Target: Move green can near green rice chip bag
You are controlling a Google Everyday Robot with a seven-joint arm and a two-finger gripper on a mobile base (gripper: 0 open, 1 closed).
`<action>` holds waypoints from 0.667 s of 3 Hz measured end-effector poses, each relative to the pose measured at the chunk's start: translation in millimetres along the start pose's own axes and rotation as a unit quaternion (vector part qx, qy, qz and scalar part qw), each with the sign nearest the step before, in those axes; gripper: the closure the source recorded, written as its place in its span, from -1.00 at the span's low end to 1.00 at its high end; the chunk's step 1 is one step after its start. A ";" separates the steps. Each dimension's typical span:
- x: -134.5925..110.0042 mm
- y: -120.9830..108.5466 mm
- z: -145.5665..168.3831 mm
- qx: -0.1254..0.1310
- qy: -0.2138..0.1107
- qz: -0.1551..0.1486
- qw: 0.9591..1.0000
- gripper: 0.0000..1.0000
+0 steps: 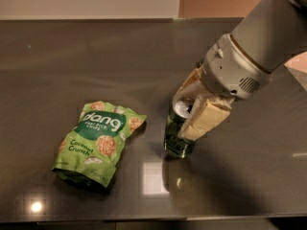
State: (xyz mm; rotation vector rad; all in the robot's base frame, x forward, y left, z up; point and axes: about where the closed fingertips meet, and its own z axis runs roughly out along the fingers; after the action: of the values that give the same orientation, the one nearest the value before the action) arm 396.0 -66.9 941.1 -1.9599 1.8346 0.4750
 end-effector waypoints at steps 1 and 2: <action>-21.3 -3.0 25.1 -0.024 0.001 -0.008 1.000 1.00; -38.5 -5.1 43.7 -0.041 0.001 -0.015 0.999 1.00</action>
Offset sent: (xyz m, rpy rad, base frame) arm 0.0061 0.0822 -0.0286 -0.0126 0.0923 0.1019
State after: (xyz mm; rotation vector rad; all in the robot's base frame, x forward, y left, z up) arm 399.6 -11.1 923.7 -2.0397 1.8099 0.5477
